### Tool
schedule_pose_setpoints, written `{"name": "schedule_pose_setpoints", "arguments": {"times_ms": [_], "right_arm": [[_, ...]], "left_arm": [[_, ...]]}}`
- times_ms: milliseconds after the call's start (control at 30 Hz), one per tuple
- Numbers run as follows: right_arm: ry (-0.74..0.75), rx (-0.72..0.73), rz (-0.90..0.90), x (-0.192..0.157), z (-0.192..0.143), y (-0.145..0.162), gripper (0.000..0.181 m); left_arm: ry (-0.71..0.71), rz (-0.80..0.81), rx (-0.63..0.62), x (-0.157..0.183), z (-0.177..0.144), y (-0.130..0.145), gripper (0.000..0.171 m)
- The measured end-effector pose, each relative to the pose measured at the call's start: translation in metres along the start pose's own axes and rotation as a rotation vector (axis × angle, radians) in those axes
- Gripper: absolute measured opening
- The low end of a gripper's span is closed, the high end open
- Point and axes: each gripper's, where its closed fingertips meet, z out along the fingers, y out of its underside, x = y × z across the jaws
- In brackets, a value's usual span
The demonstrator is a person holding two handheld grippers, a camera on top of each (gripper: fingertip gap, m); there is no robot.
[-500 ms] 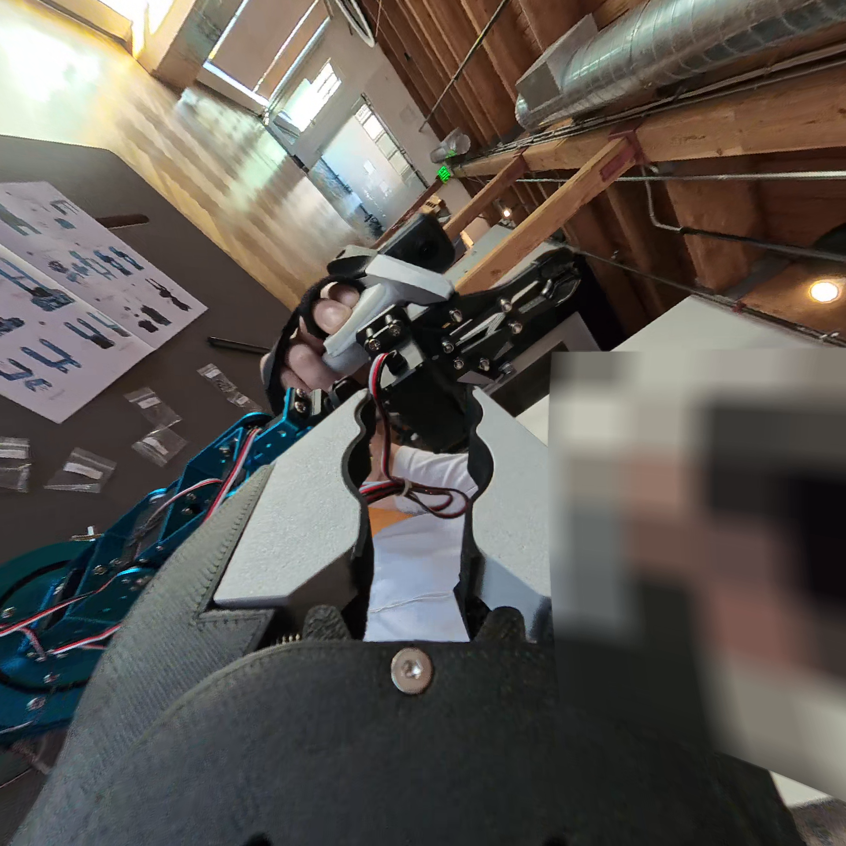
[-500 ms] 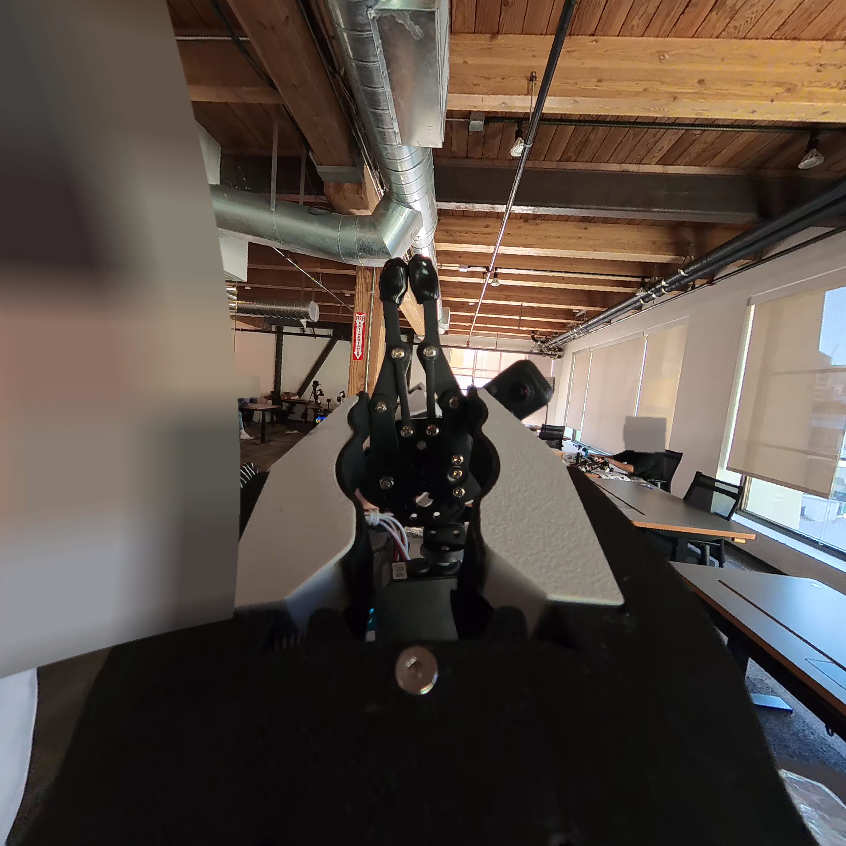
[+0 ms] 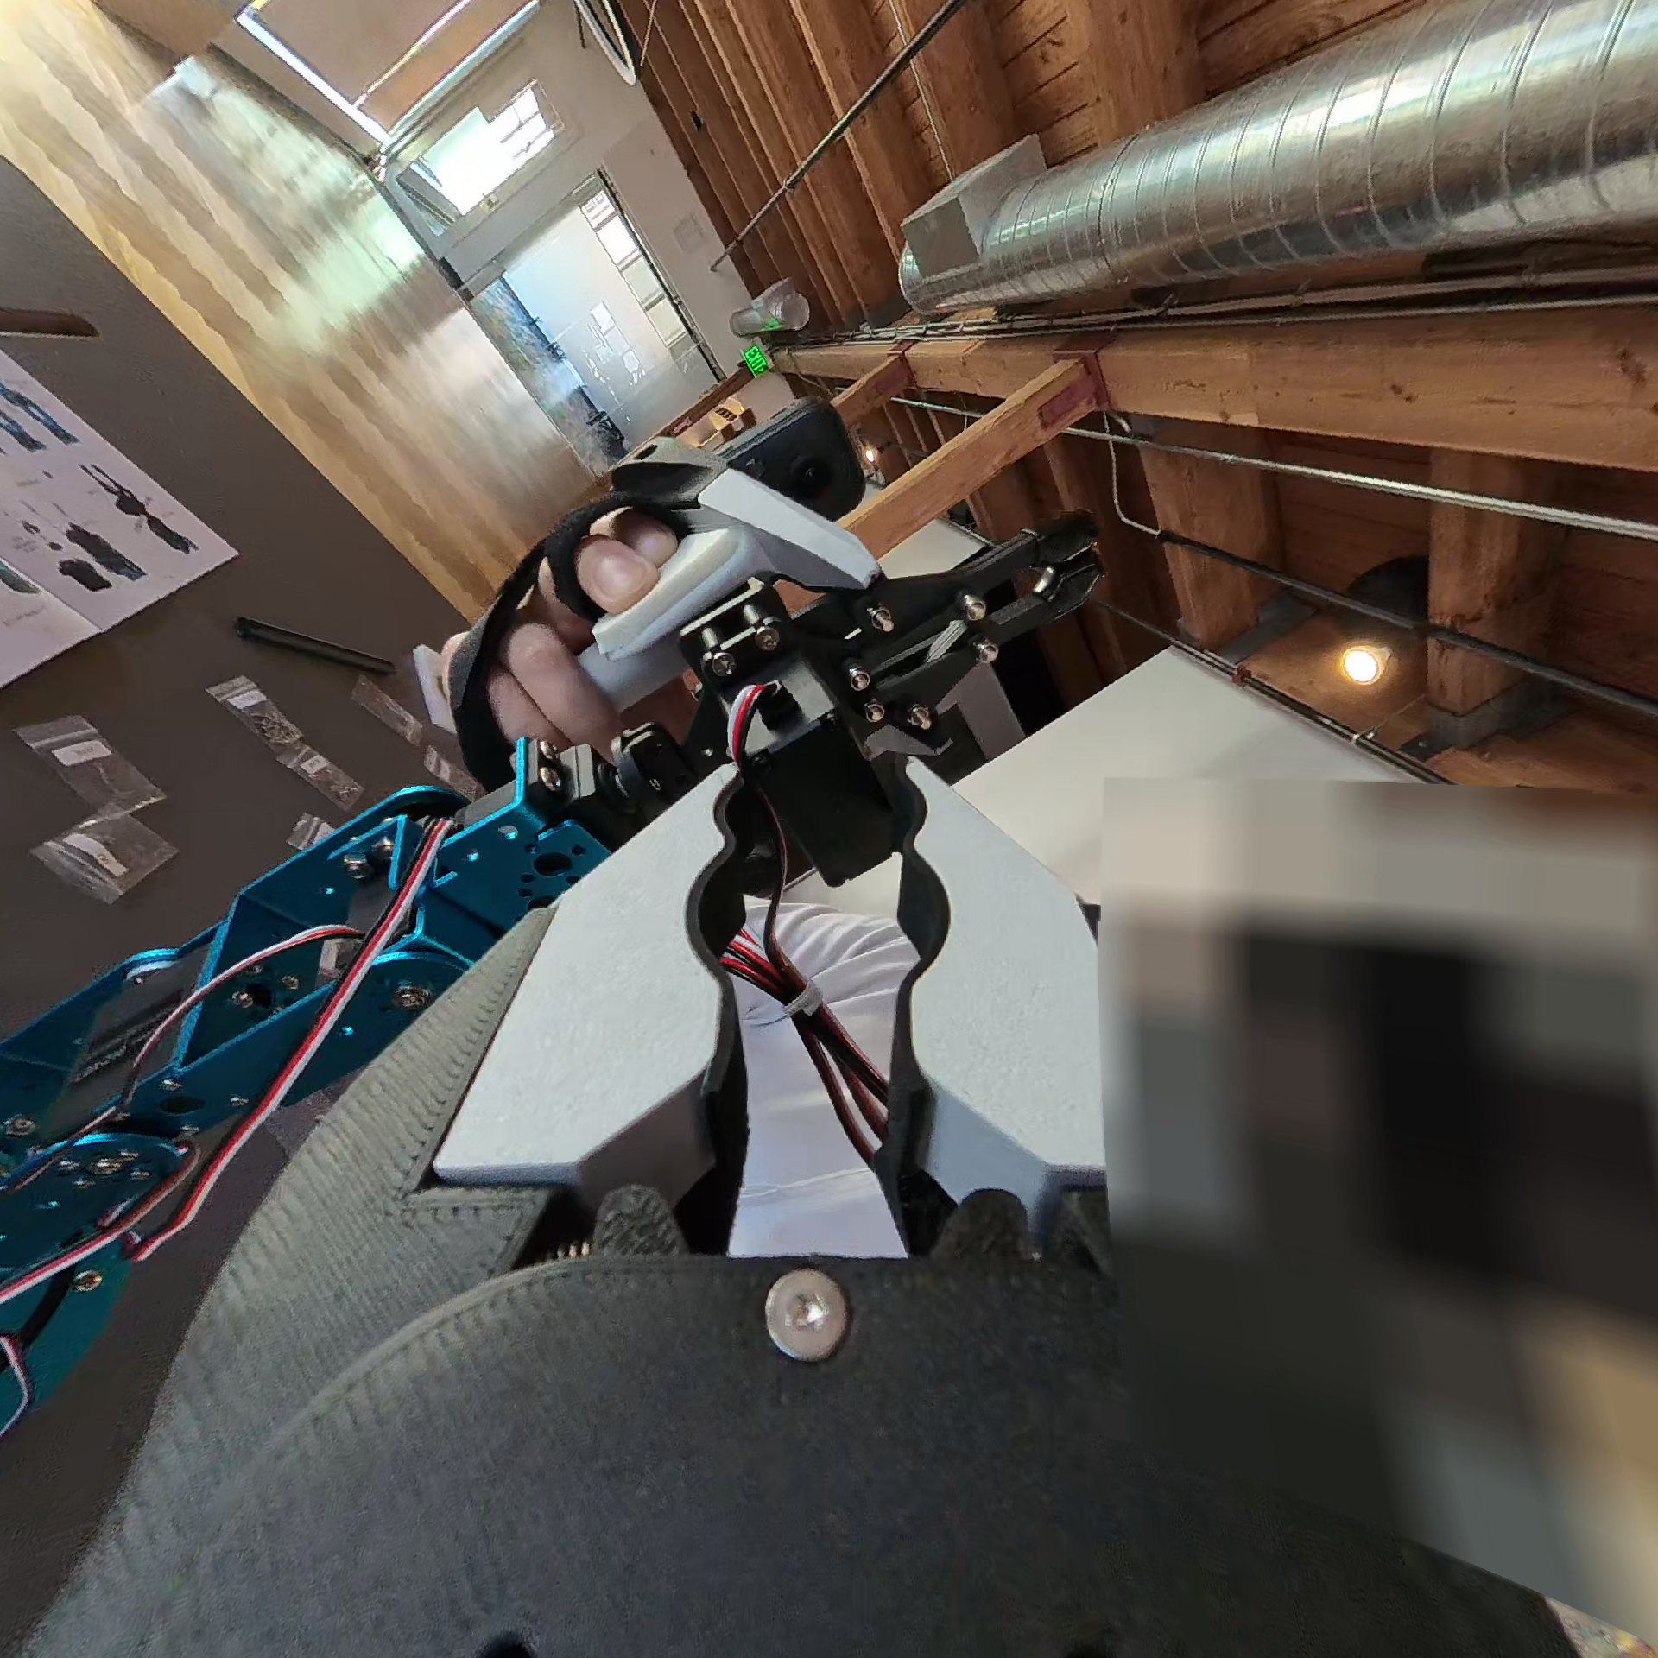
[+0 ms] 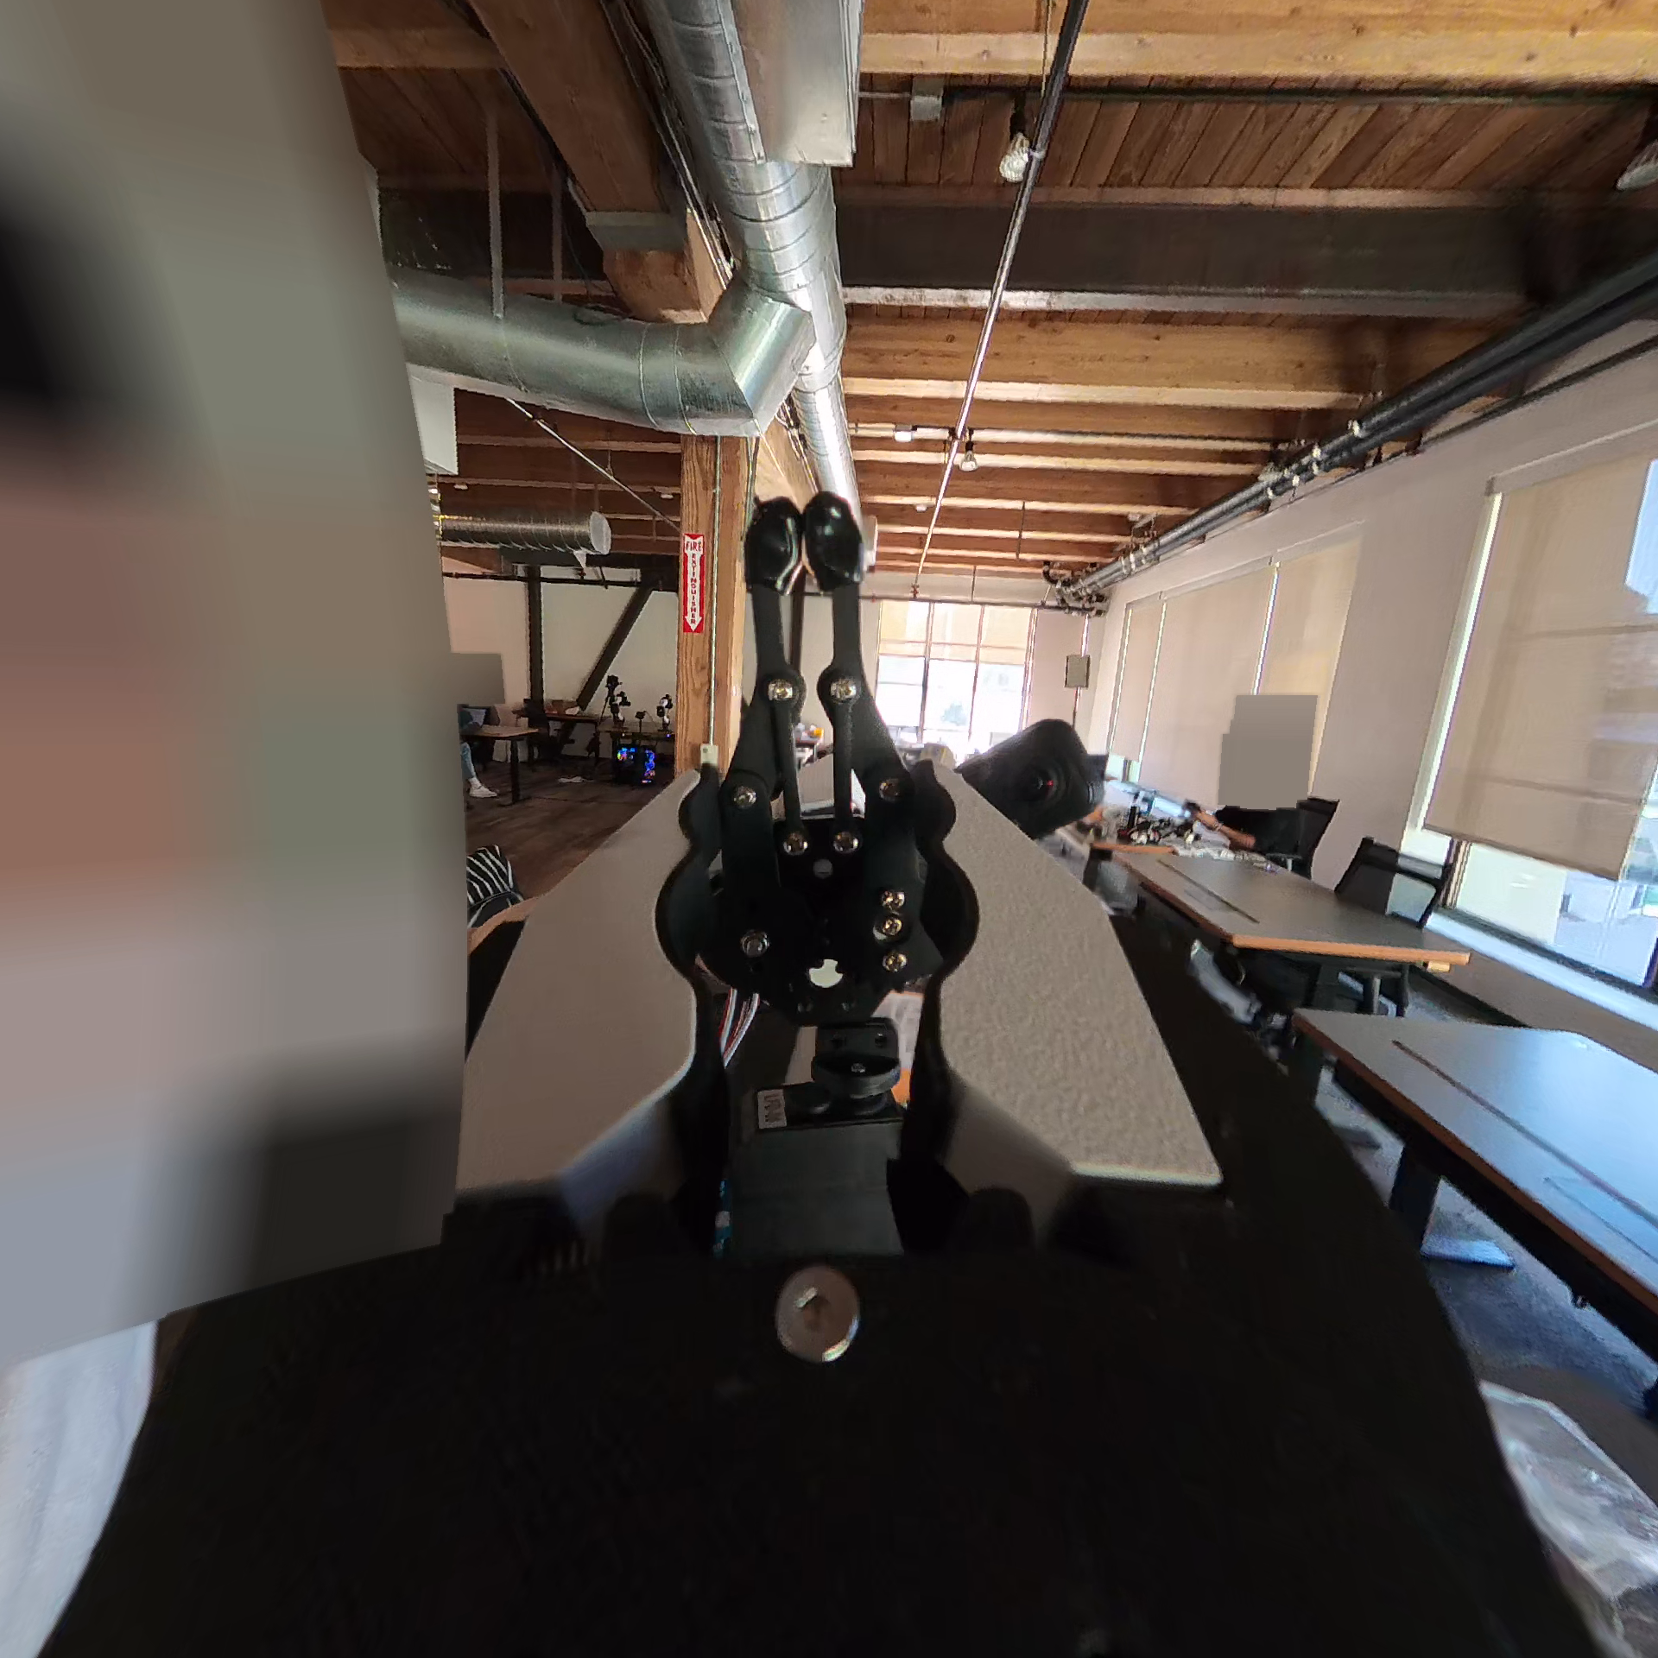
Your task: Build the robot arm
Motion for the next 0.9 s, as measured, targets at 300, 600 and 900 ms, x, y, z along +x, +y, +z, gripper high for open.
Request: {"name": "schedule_pose_setpoints", "arguments": {"times_ms": [300, 600, 900], "right_arm": [[0.231, -0.155, 0.045, 0.006, -0.004, 0.003, 0.042], [0.509, -0.253, -0.123, 0.004, -0.006, 0.003, 0.051], [0.841, -0.260, -0.444, -0.020, 0.012, -0.031, 0.030]], "left_arm": [[-0.007, -0.015, 0.081, 0.000, -0.003, -0.001, 0.025], [-0.088, -0.043, 0.095, -0.006, -0.001, 0.004, 0.022], [-0.011, 0.137, 0.063, 0.034, 0.006, 0.002, 0.021]]}}
